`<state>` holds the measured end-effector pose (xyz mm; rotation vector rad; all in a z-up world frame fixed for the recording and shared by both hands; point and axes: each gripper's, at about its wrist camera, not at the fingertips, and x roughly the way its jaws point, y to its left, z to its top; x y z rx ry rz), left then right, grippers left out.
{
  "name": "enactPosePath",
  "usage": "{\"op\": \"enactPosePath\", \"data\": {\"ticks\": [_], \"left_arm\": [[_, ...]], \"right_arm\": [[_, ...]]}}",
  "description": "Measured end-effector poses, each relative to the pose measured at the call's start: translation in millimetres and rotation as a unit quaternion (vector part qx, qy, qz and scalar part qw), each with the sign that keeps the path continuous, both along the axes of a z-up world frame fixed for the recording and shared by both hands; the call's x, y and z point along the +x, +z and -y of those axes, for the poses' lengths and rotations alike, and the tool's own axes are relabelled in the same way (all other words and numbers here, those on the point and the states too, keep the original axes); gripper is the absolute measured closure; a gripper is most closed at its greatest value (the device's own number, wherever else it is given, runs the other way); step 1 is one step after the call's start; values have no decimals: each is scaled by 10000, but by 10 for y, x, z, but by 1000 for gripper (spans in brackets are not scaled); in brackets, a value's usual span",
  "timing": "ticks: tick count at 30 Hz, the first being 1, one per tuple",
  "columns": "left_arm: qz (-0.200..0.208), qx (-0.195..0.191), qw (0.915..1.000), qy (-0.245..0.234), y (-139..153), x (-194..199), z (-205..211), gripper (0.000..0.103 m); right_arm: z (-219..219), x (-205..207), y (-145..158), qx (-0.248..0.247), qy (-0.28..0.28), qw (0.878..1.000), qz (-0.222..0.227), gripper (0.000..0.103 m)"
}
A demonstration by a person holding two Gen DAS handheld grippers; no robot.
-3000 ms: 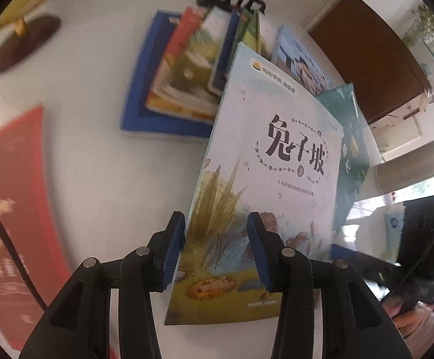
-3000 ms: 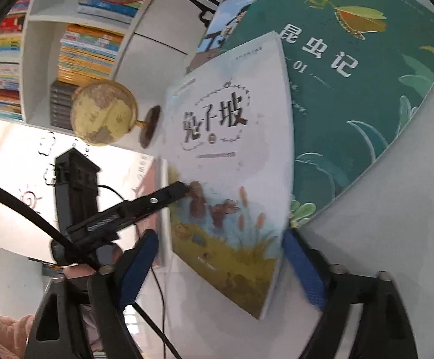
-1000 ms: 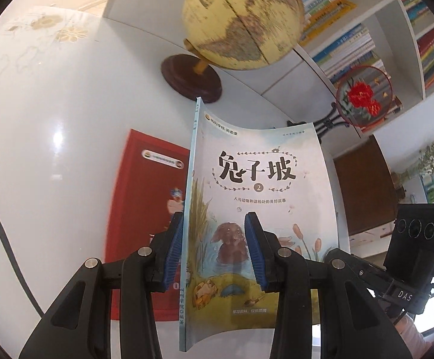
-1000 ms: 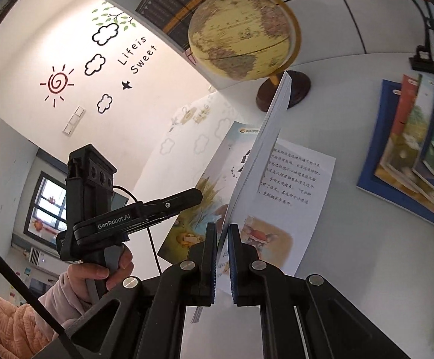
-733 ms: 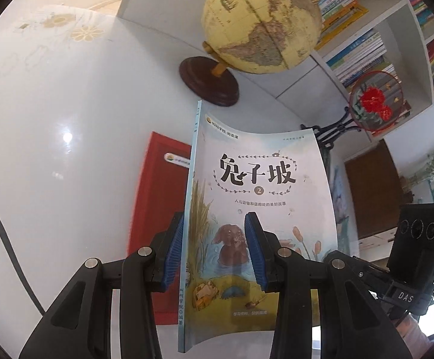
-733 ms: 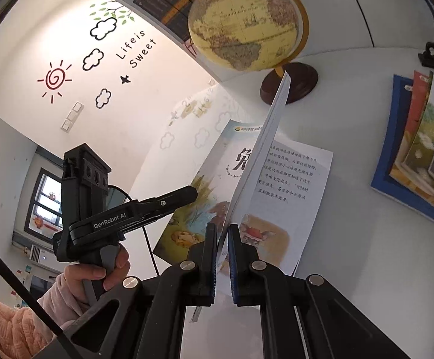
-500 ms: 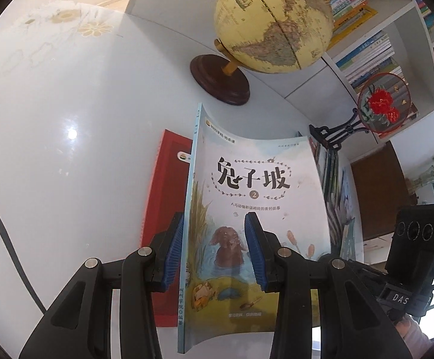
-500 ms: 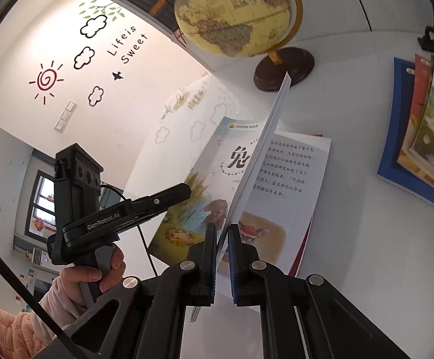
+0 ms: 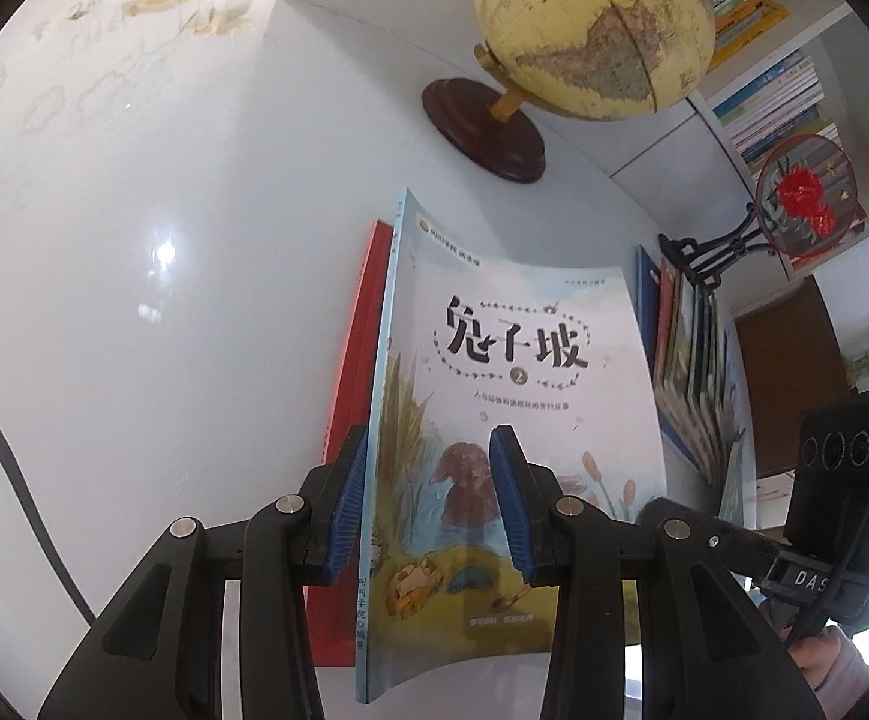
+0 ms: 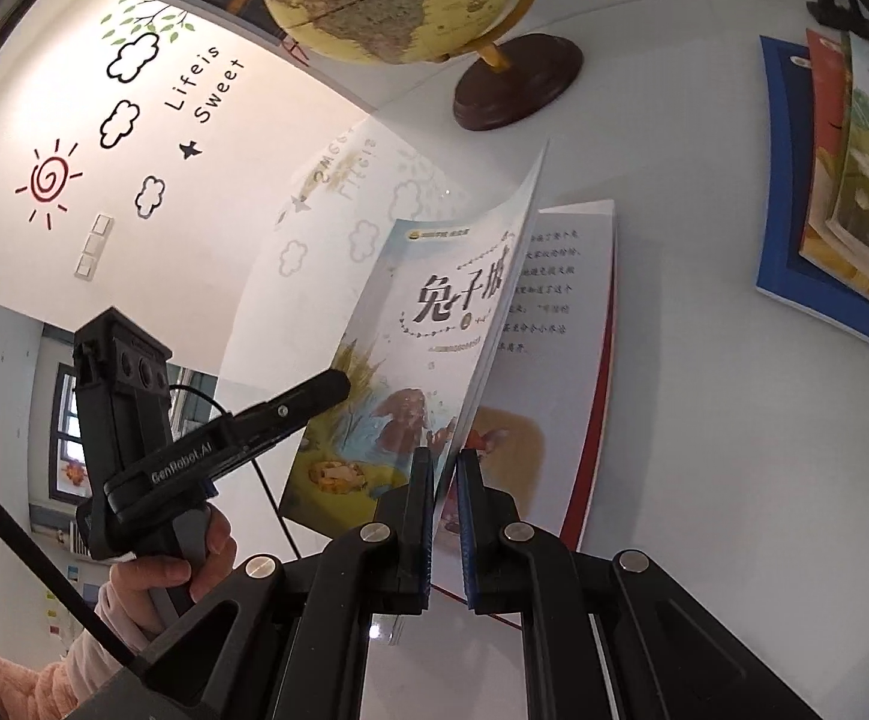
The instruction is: Organize books
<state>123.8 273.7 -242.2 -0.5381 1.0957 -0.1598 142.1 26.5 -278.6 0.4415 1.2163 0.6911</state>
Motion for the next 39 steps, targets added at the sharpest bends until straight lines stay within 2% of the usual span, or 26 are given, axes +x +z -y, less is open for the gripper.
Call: {"op": "enactPosePath", "data": {"ticks": [5,12,20,25,26,28,29,30,32,34,36,39], "left_arm": [[-79,73,9999,31,-55,-8,-4,67],[-207,175,9996,46,-149,16,-14,67],[-327,340,9989,-53,-174,1,-9,66],[-477,1366,9893,169,-39,-62,27,63],[-432,1535,9871,124,2,-77,56,62],[-339,1700,9849,-36,72,-108,132,57],[-303,1704,9848,-122,104,-115,186,56],[-254,1674,9853,-218,134,-120,249,55],[-203,1625,9859,-359,163,-123,363,54],[-180,1540,9867,-490,184,-102,511,53],[-215,1493,9864,-658,185,-77,679,53],[-156,1426,9841,-1049,236,-60,1023,53]], "right_arm": [[19,-7,-24,171,-3,9999,0,96],[-34,-39,-77,-14,35,10000,-35,96],[36,-58,-226,-241,-138,9991,-309,94],[35,-4,-292,-681,-182,9961,-529,88],[43,-8,-228,-749,-199,9962,-406,86],[100,-97,-12,-1057,-198,9940,183,65],[134,-162,84,-1303,-222,9899,512,46],[178,-239,182,-1602,-280,9825,913,39],[276,-383,304,-2100,-328,9646,1561,34],[381,-456,335,-2463,-318,9530,1735,33],[550,-500,328,-2546,-484,9504,1717,33],[869,-560,273,-2353,-972,9564,1432,33]]}}
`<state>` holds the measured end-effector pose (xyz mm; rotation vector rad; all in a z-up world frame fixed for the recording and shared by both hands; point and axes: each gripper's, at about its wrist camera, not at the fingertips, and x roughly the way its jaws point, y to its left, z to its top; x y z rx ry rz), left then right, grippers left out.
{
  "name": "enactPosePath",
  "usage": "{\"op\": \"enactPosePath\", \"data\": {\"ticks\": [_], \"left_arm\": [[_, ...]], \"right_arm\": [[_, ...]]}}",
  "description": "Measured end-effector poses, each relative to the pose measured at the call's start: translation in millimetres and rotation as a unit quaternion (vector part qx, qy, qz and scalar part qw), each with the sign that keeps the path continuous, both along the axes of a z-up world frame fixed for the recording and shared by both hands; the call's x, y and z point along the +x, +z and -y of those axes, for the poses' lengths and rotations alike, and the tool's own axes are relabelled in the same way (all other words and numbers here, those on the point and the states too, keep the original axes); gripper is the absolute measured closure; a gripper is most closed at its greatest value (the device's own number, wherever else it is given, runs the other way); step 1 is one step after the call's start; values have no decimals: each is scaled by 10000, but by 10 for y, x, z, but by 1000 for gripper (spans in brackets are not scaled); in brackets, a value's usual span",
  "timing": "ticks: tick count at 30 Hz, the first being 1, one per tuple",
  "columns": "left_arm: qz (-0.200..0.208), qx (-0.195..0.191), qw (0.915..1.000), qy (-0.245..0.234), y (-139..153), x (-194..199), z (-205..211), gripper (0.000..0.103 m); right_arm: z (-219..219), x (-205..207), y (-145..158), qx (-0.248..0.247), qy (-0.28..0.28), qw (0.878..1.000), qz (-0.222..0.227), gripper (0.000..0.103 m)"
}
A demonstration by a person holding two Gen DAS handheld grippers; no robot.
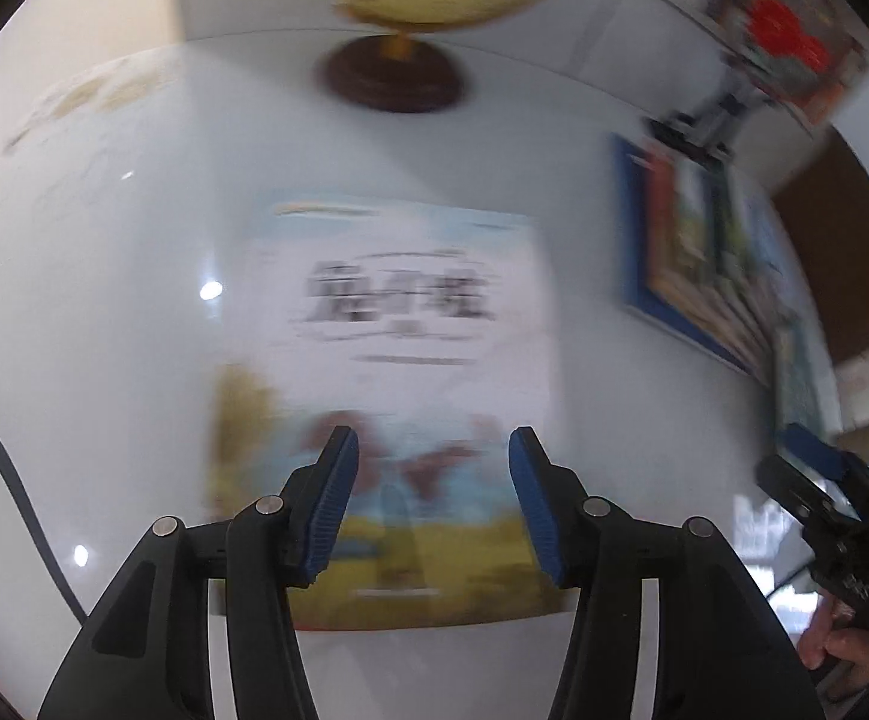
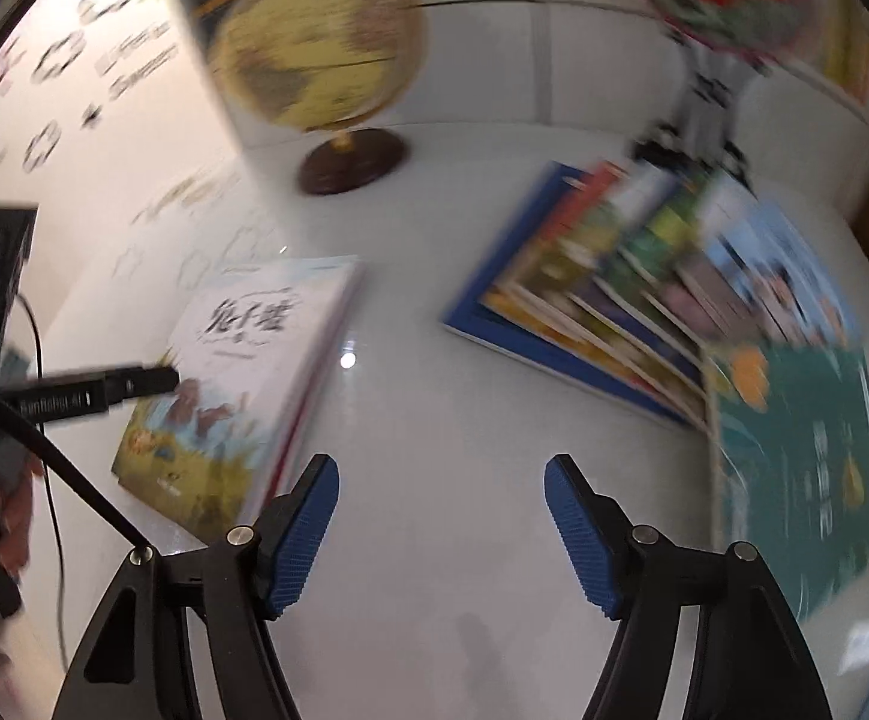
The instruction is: Organize books
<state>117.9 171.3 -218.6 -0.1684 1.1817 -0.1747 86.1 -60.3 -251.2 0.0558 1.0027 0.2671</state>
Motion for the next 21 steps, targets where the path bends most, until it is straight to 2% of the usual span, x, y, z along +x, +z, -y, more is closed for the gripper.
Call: {"op": "enactPosePath", "data": {"ticks": [4,12,21], "left_arm": [[98,-60,9981,-609,90,9,470,53],[11,17,9899,-1420,111,-127,1083,53],[46,66,9849,-1732,212,-146,1471,53]], "right_arm": [[414,-113,-65,461,-718,9961,-205,33],[1033,-491,-151,913,-1733,9799,-376,33],[1583,-829,-293,1459,-2580,9537,-518,33]]}}
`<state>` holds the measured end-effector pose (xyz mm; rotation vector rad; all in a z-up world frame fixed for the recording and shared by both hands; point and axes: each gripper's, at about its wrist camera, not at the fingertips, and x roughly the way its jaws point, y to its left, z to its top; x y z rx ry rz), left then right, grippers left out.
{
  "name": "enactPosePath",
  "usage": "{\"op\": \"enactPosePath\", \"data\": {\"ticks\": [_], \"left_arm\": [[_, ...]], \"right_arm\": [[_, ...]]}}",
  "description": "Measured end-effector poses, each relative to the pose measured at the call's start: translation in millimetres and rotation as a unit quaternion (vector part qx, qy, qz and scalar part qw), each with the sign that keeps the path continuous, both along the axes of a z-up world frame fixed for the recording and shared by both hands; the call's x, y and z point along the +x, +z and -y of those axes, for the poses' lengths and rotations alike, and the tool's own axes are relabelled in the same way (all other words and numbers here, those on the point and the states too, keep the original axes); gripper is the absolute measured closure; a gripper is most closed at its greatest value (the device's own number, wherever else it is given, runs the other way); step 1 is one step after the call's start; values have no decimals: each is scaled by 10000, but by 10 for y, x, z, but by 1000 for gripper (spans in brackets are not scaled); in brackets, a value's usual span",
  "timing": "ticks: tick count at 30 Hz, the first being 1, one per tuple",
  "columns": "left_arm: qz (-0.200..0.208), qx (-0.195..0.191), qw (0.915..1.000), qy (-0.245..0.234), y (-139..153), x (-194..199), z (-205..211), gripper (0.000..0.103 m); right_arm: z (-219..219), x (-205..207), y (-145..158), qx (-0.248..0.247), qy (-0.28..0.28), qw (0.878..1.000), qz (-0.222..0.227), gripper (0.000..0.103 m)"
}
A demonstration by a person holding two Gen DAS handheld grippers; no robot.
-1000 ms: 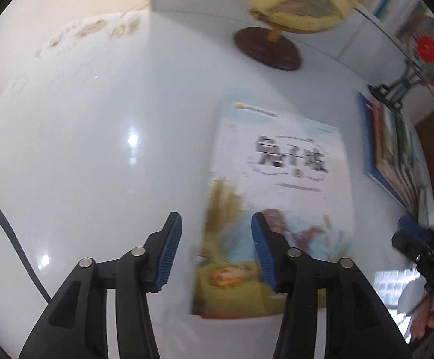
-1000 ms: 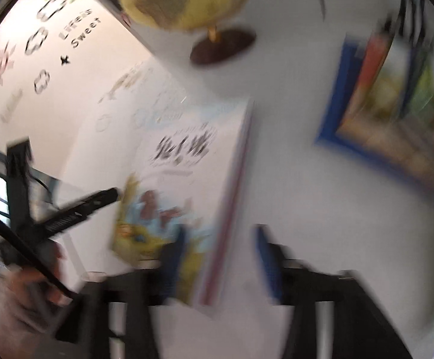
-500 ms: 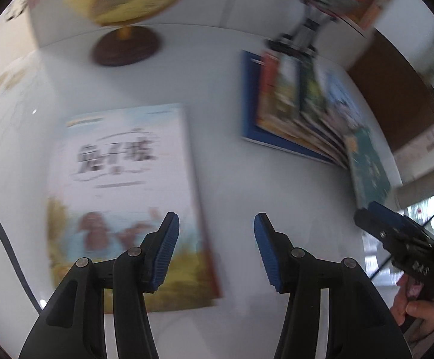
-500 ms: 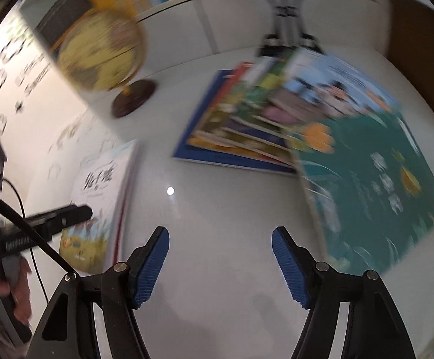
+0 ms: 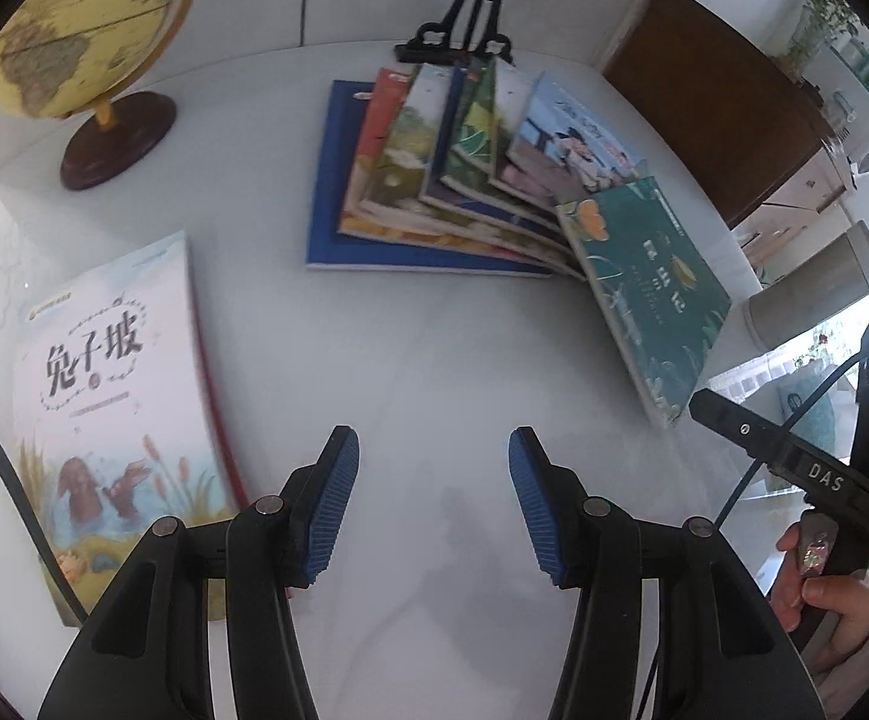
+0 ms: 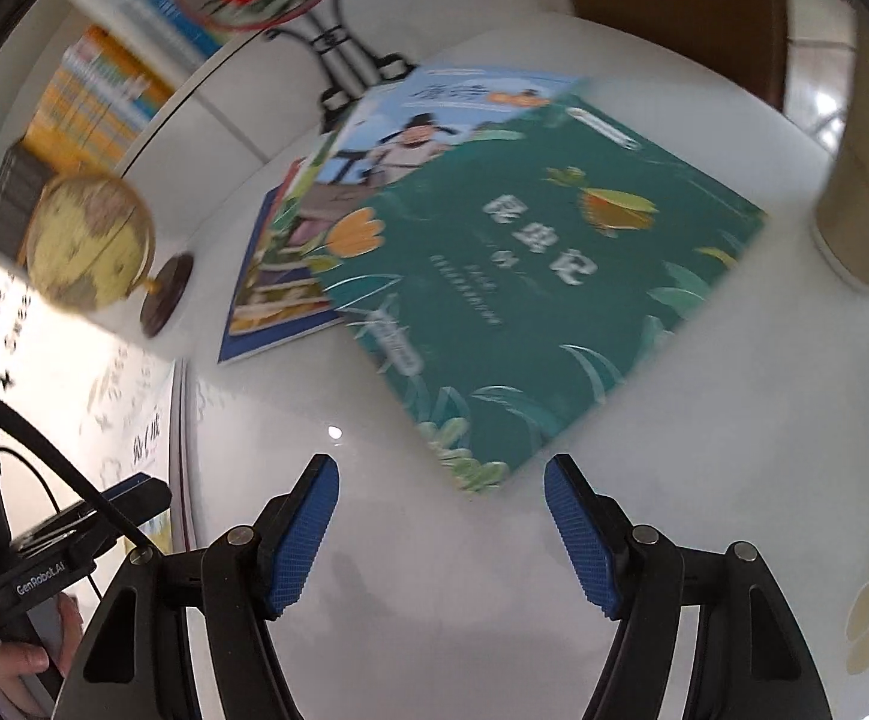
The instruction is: Organize books
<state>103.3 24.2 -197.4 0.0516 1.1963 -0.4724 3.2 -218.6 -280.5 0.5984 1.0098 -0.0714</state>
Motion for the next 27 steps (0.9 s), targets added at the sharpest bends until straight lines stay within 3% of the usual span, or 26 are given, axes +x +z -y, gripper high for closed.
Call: {"op": "enactPosePath", "data": {"ticks": [15,19,26,27], "left_arm": [[128,281,9962,-812,-7,205,922,53],[157,425,9921,-1173,-61,388,1262,53],[270,584,9832,-1708,-201,715,1843,53],[284,567,9824,-1756,-212,750,1907,45]], "right_arm": [[686,-216,-288,601,-919,9937,-226,33],[855,-214,-318,611,-1078,9921,-174,33],[1013,-107,-301,385,-1005,9941,125,23],[1008,-86,-302,338,-965,9946,159,22]]}}
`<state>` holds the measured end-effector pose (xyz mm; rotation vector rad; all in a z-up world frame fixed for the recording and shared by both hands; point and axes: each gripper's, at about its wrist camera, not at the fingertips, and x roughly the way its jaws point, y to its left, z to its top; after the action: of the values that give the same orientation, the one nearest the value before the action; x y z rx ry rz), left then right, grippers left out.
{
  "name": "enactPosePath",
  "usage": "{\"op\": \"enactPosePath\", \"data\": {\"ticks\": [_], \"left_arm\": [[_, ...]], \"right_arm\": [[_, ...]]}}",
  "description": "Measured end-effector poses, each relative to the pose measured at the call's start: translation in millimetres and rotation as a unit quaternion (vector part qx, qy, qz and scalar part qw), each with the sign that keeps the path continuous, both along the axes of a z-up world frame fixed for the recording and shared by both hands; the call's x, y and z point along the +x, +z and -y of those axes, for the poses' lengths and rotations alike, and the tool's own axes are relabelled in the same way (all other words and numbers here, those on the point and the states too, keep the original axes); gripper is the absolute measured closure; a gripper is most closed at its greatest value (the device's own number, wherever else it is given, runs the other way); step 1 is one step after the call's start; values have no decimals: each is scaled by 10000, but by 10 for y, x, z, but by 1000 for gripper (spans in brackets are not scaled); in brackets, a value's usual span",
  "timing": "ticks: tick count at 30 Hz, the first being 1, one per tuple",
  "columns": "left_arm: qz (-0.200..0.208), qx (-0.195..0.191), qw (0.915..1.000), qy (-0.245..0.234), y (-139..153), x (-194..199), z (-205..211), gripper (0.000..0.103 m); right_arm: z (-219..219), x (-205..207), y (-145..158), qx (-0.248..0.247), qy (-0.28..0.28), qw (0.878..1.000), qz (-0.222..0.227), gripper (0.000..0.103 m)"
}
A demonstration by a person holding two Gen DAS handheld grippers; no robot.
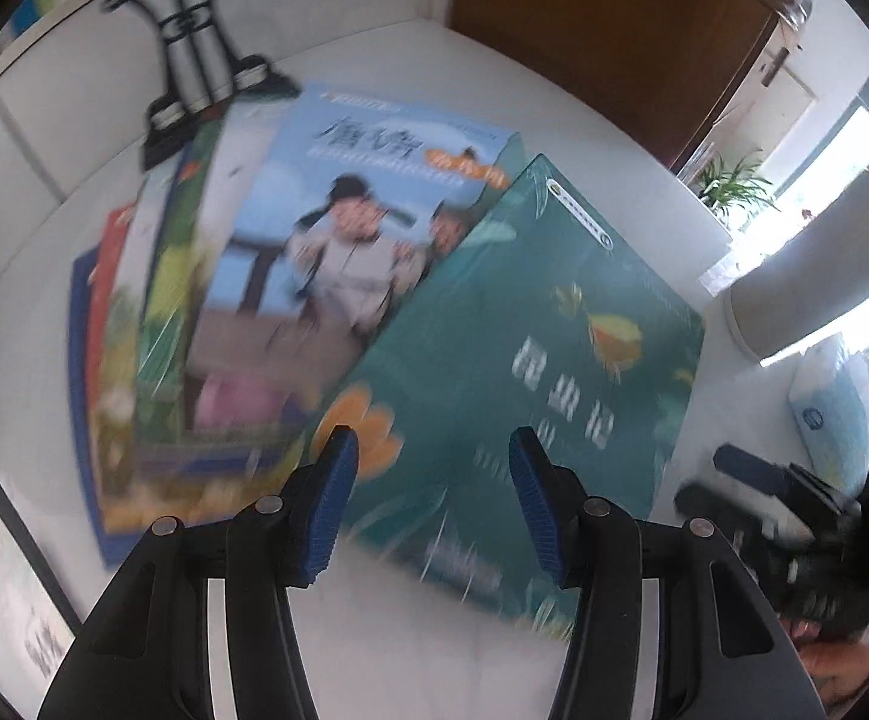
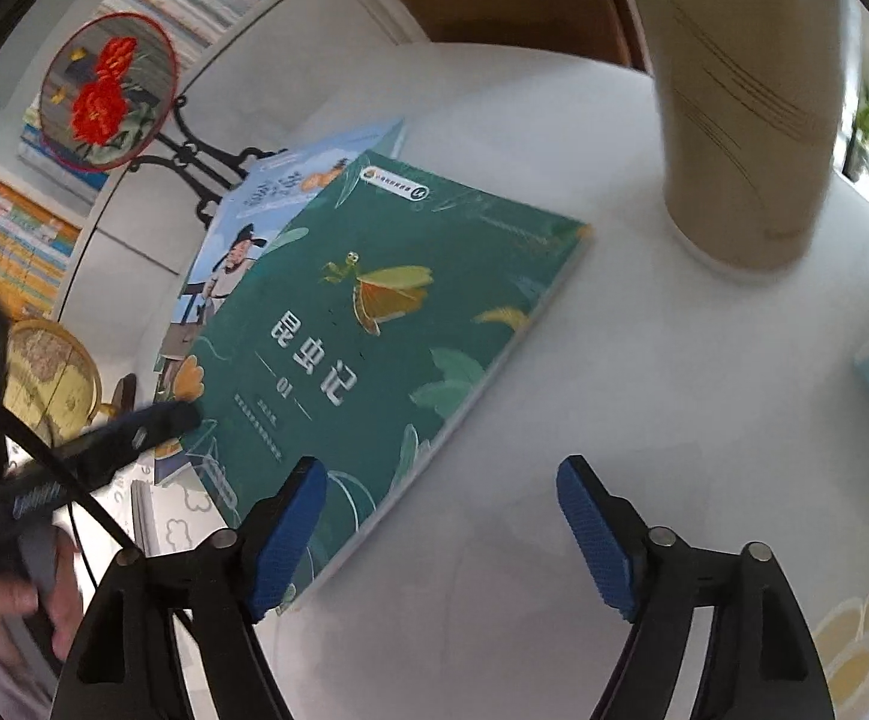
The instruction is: Organize books
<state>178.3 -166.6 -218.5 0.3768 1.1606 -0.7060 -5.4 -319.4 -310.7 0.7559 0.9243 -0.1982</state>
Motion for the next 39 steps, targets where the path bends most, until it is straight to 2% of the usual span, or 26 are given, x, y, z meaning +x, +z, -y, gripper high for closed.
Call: {"op": "enactPosePath", "data": {"ticks": [1,3,7,9,11,13,15,19,29,34,39], "left_arm": [[11,-81,9999,-72,6,19,68,33],[71,-156,9996,-221,4,26,212,26],[308,83,9982,-518,-62,-39,434,26],[374,142,9974,-595,-80,-78,498,24],[457,223,9963,-695,-98,-117,543,21],[539,320,9948,-797,-109,-145,576,20],[585,367,9940,-848,-110,-167,587,20],[500,306,9949,-824,-110,-193,556,20],[342,278,9950,-894,-121,-370,408,20],[-100,25,9981,-608,-79,-318,288,20],[-249,-230,9988,-353,24,-160,168,20]], "right_arm": [[0,24,1,-72,65,9999,33,21],[1,51,0,-130,178,9997,98,18],[49,105,10,-367,208,9991,20,18],[169,70,13,-477,-107,9987,-152,18],[315,-20,1,-322,-492,9982,-101,18],[396,-84,-7,-197,-636,9978,-11,17],[420,-98,3,-382,-658,9970,-143,18],[443,-76,6,-644,-648,9956,-195,15],[250,21,4,-398,-107,9991,-106,9],[138,9,0,-296,162,9994,-104,9],[180,-97,-1,-242,46,9994,-253,9]]}}
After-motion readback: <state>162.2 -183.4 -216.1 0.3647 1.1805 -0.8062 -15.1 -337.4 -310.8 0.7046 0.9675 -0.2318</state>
